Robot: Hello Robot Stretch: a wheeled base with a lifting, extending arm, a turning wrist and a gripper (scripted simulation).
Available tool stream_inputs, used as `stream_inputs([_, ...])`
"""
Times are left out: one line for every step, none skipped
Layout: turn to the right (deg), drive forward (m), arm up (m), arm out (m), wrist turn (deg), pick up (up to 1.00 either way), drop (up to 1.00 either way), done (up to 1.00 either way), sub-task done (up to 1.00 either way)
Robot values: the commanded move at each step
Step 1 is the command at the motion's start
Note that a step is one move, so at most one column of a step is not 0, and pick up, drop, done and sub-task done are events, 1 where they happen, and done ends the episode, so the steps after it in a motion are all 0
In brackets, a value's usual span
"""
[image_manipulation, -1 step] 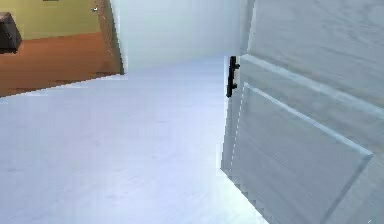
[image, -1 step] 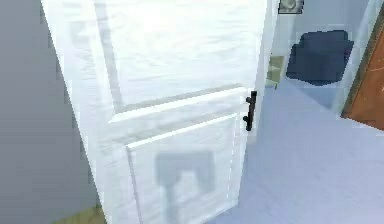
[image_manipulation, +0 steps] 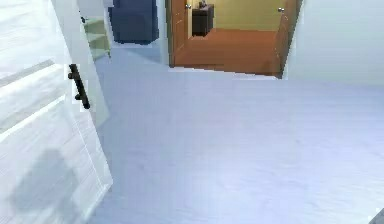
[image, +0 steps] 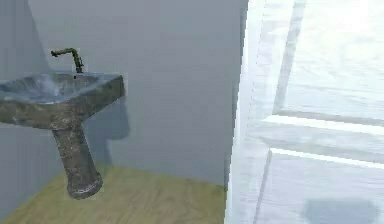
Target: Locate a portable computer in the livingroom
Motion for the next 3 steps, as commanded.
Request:
stream_inputs([-45.0, 0.00, 0.00, 0.00, 0.0, 0.00, 0.00, 0.00, 0.00])
stream_inputs([-45.0, 0.00, 0.00, 0.00, 0.0, 0.00, 0.00, 0.00, 0.00])
stream_inputs([-24.0, 0.00, 0.00, 0.00, 0.0, 0.00, 0.00, 0.00, 0.00])
